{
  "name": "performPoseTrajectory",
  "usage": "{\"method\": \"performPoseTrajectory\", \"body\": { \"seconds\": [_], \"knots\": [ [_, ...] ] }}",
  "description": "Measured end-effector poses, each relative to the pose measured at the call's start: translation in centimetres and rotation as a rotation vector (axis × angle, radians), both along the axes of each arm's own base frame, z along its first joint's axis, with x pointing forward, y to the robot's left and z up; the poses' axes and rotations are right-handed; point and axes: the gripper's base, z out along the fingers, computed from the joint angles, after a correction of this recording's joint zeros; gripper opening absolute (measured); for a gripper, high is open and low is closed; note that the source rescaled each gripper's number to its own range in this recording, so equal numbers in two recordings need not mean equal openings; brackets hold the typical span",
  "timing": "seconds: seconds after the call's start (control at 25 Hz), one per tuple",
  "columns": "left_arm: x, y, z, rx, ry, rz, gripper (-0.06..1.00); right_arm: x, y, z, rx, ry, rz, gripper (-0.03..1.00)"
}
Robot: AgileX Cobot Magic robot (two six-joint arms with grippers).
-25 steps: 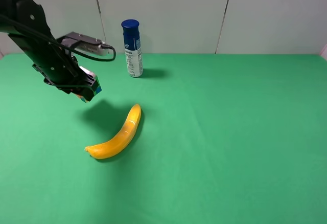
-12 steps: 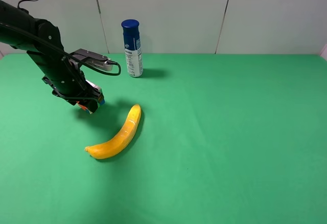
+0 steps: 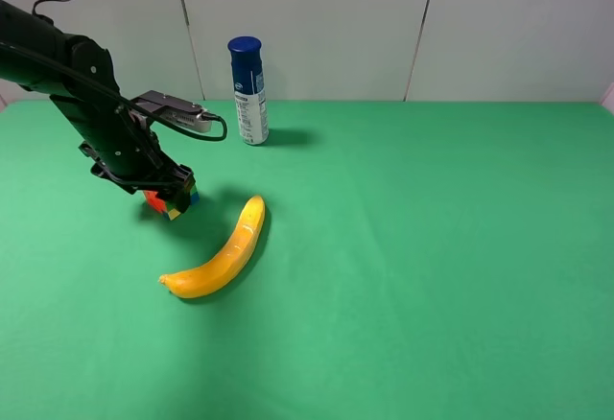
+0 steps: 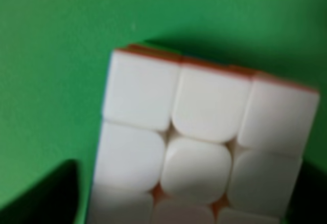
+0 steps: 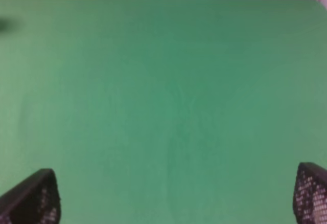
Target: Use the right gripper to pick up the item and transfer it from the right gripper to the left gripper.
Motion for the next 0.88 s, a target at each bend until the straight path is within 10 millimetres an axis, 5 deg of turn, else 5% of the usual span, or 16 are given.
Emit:
{"method": "performPoseTrajectory", "body": {
  "seconds": [0.12,0.36,0.88],
  "knots": [
    [0.1,0.0,0.0,-0.003,-0.012,0.000,0.94,0.0,0.0,0.0,0.000,0.000,0.000,1.00],
    [-0.2,0.1,0.8,0.000,0.001,-0.001,0.99,0.0,0.0,0.0,0.000,0.000,0.000,1.00],
    [-4.6,1.4,11.7,-0.031,-0.084,0.004,1.00,0.0,0.0,0.0,0.000,0.001,0.000,1.00]
  ]
}}
